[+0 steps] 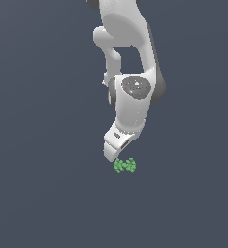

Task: Pick up the object and move it to a goal position.

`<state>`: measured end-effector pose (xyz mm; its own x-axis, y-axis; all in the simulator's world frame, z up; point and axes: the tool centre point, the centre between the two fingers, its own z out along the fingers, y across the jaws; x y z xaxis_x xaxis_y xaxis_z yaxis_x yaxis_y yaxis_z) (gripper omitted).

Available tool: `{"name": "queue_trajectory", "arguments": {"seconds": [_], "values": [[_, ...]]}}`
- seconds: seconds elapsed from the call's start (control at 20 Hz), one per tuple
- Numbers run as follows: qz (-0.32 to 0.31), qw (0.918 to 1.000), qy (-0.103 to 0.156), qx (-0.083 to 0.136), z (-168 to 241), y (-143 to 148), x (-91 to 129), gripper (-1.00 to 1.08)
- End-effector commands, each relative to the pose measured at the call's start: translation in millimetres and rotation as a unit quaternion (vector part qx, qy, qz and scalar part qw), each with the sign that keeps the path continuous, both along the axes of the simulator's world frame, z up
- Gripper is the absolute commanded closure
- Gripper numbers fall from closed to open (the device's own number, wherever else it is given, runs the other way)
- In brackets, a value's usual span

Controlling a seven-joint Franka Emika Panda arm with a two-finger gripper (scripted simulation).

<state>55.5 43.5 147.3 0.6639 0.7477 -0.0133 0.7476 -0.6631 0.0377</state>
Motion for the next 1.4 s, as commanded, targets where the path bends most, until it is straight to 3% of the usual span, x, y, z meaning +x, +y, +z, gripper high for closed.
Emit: {"name": "queue_trajectory", "arguments": {"seconds": [0.0,0.5,0.95,1.35], "values": [[0.035,0.9994,0.002,0.0,-3.4,1.2,3.5,-0.92],[0.171,0.9851,0.01,0.003,-16.7,5.2,17.0,-0.92],[0.286,0.958,0.014,0.008,-27.9,7.4,28.5,-0.92],[0.352,0.9357,0.015,0.011,-34.3,8.0,35.1,-0.92]]}}
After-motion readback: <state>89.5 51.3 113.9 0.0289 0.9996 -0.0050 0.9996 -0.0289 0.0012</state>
